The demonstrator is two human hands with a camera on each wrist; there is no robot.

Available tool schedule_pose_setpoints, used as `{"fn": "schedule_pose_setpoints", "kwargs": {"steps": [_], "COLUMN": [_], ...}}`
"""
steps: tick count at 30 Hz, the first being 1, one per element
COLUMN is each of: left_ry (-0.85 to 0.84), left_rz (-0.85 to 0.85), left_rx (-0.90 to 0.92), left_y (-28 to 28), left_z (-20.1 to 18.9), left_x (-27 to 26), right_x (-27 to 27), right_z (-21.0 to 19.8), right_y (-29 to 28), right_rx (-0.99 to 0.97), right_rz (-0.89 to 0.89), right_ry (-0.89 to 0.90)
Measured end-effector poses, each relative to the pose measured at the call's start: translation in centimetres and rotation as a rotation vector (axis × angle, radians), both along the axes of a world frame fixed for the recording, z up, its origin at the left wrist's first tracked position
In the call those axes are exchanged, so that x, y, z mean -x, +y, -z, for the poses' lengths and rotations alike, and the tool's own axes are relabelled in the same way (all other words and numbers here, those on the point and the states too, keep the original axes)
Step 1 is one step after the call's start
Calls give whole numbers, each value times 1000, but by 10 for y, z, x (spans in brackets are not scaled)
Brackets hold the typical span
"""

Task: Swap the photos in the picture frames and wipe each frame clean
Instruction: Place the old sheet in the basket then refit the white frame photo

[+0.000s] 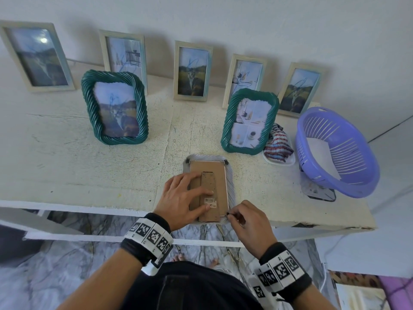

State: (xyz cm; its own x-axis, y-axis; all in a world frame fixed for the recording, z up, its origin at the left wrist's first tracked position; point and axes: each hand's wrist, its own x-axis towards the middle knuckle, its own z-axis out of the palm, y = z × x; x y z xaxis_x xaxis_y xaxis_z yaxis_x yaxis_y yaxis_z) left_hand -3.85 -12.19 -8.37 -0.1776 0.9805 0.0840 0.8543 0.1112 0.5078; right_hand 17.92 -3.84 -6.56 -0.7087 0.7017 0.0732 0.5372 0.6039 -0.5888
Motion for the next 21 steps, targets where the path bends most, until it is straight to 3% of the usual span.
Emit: {"fn": "schedule_pose_setpoints", "kwargs": {"steps": [9,15,21], "left_ry": [1,0,5], "left_rz": [0,2,-1], "left_rx": [2,6,12], "left_y": [0,0,0], "left_z": [1,0,0], "left_x": [0,1,0], "right_x": [1,24,57], "right_z": [-8,-21,-15], "right_y": [9,42,79], "right_rx": [-85,-103,-18], "right_rz": [-117,5,-9], "right_ry": [-105,-76,-231]}}
